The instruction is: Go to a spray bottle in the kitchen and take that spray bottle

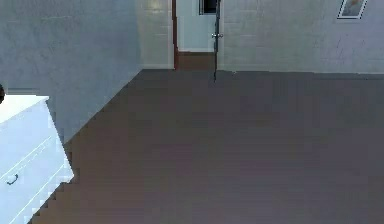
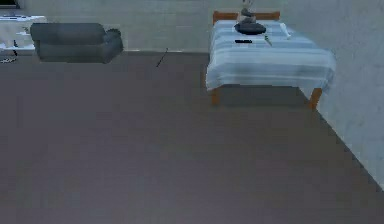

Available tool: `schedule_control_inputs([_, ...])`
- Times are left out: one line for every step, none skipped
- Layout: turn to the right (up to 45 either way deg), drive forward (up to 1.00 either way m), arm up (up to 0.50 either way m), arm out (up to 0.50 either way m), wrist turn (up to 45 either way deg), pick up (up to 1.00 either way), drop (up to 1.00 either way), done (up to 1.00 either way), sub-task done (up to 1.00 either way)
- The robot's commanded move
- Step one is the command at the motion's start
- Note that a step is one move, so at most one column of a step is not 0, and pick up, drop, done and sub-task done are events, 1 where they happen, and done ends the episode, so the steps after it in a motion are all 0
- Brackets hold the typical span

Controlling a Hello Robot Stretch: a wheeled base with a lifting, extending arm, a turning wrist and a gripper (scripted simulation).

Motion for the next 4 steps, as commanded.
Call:
schedule_control_inputs([0.0, 1.00, 0.00, 0.00, 0.0, 0.00, 0.00, 0.00, 0.00])
schedule_control_inputs([0.0, 1.00, 0.00, 0.00, 0.0, 0.00, 0.00, 0.00, 0.00])
schedule_control_inputs([0.0, 1.00, 0.00, 0.00, 0.0, 0.00, 0.00, 0.00, 0.00])
schedule_control_inputs([0.0, 1.00, 0.00, 0.00, 0.0, 0.00, 0.00, 0.00, 0.00])
